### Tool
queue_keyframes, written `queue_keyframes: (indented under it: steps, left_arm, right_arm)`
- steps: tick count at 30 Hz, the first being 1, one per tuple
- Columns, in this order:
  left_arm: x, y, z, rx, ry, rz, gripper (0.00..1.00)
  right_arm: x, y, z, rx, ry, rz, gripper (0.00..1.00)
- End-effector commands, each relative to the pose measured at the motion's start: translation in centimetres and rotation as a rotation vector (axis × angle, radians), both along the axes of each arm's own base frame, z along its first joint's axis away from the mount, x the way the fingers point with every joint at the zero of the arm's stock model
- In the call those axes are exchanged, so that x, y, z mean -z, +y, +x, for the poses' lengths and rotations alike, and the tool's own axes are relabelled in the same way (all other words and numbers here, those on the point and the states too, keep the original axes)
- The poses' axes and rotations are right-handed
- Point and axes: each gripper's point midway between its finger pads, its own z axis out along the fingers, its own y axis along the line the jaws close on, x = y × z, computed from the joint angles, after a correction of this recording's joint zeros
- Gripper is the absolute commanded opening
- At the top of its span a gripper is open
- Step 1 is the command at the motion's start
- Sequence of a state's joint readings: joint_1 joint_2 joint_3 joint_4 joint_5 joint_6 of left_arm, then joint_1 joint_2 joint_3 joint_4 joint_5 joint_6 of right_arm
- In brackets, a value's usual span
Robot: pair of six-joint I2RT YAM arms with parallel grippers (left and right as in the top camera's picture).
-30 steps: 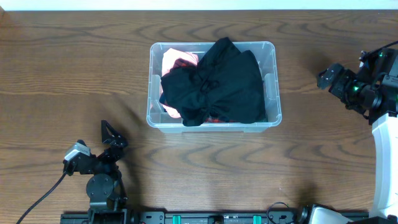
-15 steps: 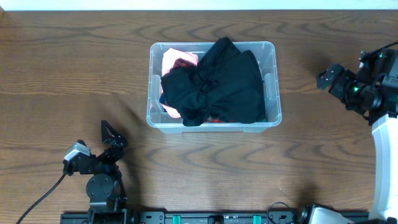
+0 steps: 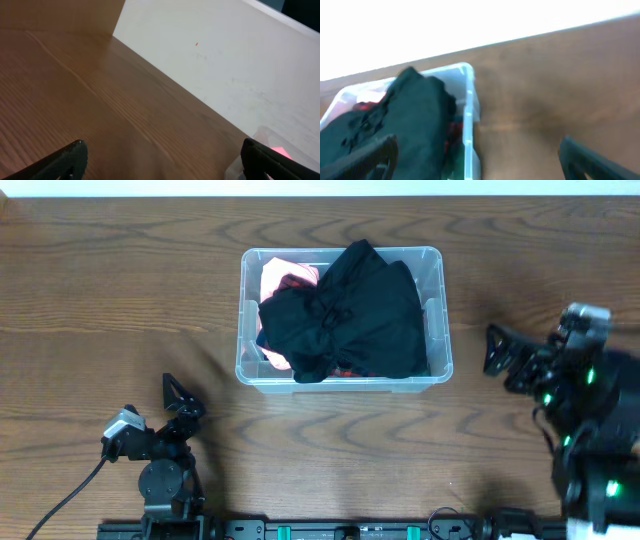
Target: Pack container
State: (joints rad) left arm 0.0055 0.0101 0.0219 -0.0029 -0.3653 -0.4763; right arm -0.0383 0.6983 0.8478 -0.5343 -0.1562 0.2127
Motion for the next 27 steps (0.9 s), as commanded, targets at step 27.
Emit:
queue_keyframes:
  steps: [27]
  left_arm:
    - [1.6,0.2,-0.1,-0.01,0.044,-0.011,0.98]
  right_arm:
    - [9.6,-0.1,-3.9,-0.002,-0.366,-0.169,0.99]
